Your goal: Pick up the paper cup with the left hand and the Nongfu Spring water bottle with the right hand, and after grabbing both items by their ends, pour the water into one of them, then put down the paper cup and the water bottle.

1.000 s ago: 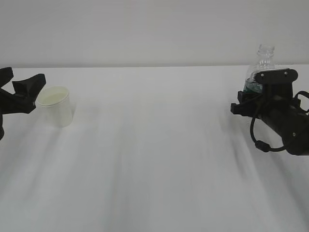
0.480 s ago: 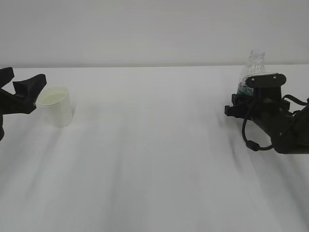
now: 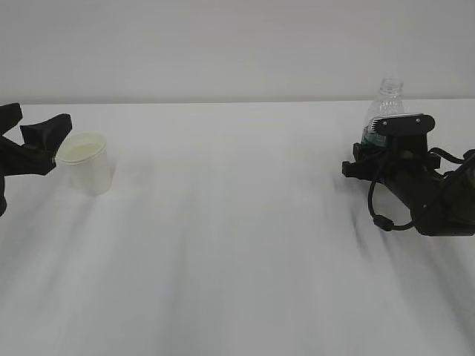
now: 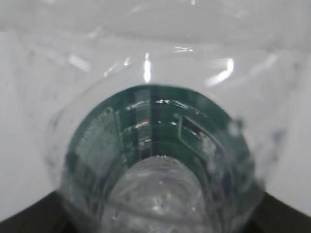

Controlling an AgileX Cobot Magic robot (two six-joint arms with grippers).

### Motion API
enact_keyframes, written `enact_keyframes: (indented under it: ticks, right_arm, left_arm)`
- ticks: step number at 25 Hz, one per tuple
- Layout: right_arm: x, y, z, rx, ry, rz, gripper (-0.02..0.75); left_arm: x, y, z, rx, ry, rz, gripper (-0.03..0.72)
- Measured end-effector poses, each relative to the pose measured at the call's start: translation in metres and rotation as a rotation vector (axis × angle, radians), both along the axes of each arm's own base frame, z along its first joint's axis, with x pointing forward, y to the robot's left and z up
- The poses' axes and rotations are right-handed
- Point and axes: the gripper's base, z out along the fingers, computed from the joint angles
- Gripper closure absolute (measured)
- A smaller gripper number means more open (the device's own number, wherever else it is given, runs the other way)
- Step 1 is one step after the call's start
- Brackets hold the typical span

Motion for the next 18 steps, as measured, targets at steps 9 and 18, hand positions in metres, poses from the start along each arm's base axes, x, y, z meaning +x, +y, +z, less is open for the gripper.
enact_keyframes:
  ticks: [9, 18]
  right_arm:
    - [0.0003, 0.0028, 0.0008, -0.013, -0.017, 0.036, 0.279]
    - [0.0004, 0.0030, 0.0014, 0.036, -0.021, 0.023, 0.206]
  left_arm:
    - [0.0000, 0.0000, 0.0000, 0.000, 0.000, 0.000, 0.102]
    - [-0.0002, -0.0008, -0.0001, 0.005, -0.001, -0.009, 0.102]
